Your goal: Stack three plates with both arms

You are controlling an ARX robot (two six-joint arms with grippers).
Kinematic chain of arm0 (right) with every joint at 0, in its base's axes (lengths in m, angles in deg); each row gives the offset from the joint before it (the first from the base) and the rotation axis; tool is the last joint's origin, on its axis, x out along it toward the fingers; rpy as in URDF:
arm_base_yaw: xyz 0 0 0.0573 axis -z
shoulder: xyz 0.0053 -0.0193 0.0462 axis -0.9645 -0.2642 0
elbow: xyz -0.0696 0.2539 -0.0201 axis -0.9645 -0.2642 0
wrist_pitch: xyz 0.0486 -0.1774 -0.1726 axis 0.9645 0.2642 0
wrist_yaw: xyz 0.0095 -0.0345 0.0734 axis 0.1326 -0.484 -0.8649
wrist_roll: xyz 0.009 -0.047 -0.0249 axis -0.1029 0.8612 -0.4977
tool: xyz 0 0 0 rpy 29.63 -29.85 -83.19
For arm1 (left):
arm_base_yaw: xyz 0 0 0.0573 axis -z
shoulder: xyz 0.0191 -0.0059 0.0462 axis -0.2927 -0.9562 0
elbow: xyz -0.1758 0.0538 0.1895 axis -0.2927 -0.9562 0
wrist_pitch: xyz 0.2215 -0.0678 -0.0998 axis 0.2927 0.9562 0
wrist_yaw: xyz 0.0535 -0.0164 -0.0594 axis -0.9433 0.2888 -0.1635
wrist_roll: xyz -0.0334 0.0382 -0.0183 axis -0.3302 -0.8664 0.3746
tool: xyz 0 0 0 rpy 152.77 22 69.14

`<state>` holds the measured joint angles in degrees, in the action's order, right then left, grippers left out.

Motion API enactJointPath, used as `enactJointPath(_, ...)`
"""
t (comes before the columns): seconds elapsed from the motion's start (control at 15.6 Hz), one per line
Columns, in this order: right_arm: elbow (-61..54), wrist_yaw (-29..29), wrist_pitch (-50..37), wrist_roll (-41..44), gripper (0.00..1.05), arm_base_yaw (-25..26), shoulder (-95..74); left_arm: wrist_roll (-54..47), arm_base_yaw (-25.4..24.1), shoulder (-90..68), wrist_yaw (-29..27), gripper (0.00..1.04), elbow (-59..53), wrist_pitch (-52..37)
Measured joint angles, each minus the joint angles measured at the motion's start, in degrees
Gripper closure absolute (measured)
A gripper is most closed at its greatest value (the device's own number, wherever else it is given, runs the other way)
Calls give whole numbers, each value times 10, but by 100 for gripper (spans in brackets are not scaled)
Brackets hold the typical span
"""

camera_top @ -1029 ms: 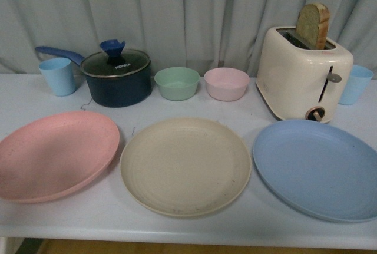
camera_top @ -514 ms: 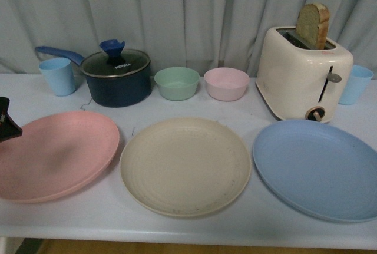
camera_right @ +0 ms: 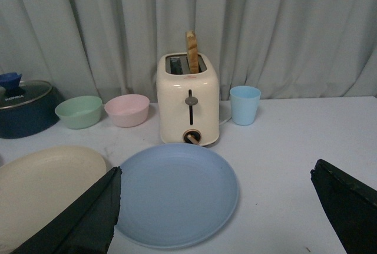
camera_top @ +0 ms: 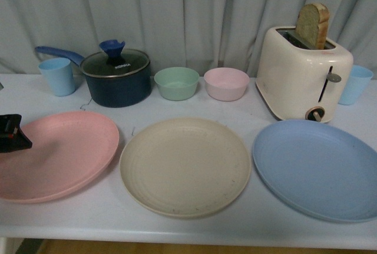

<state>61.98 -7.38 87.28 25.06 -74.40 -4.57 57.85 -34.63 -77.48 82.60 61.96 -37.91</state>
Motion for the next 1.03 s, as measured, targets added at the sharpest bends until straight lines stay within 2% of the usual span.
enactJointPath(0.06, 0, 0, 0, 0, 6, 0, 0, 0, -2, -10, 0, 23, 12, 5)
enactJointPath(0.13, 0, 0, 0, 0, 6, 0, 0, 0, -9, -31, 0, 43, 32, 16)
enactJointPath(0.32, 0, 0, 0, 0, 6, 0, 0, 5, -17, -54, -1, 70, 59, 30)
enactJointPath(0.45, 0, 0, 0, 0, 6, 0, 0, 11, -19, -56, 1, 95, 76, 33)
enactJointPath(0.51, 0, 0, 0, 0, 6, 0, 0, 12, -20, -53, 10, 103, 78, 37)
enactJointPath(0.77, 0, 0, 0, 0, 6, 0, 0, 16, -22, 13, 5, 103, 45, 43)
enactJointPath(1.03, 0, 0, 0, 0, 6, 0, 0, 29, -21, 154, -9, 103, -1, 73)
